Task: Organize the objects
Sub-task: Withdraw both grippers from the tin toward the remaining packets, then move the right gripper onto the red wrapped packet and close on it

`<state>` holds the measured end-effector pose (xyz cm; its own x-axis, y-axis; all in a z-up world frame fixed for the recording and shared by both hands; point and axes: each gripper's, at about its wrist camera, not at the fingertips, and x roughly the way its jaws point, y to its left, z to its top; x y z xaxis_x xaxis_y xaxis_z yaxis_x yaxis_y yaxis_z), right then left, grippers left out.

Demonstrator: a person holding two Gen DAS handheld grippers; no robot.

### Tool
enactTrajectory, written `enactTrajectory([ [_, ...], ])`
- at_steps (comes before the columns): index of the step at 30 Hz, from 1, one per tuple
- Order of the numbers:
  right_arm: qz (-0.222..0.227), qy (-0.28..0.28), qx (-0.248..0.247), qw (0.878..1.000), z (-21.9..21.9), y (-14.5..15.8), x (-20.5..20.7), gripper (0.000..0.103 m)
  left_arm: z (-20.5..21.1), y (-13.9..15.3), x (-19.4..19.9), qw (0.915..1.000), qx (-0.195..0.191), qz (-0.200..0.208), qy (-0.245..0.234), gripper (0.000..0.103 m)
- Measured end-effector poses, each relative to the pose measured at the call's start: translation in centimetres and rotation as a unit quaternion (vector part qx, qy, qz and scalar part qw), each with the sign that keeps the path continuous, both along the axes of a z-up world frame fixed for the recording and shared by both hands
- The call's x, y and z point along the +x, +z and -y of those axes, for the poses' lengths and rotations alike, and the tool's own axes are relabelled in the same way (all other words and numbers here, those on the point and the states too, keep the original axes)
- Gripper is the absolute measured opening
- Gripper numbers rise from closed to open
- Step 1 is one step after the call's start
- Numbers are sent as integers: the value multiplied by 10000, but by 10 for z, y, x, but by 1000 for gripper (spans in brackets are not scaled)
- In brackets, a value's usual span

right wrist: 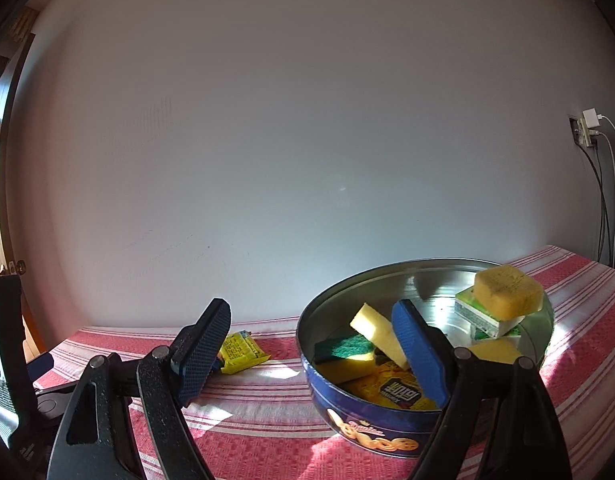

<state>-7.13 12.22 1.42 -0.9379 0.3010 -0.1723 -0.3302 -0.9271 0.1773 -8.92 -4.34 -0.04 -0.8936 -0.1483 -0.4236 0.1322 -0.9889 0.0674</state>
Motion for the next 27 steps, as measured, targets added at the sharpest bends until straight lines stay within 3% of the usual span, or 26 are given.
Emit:
enactTrajectory([
  [5,222,247,-25,9994,16,-4,-20,85,35,-2,-13,9995,-12,77,304,102],
  [14,1020,868,-75,9910,50,-17,-72,85,91,-7,-35,9960,138,340,818,102],
  [22,2206,1510,-428,9627,84,-42,-137,85,116,-11,-43,9919,98,451,1185,102],
  [27,2734,1494,-784,9470,92,-62,-170,85,125,-13,-46,9909,179,515,1231,102],
])
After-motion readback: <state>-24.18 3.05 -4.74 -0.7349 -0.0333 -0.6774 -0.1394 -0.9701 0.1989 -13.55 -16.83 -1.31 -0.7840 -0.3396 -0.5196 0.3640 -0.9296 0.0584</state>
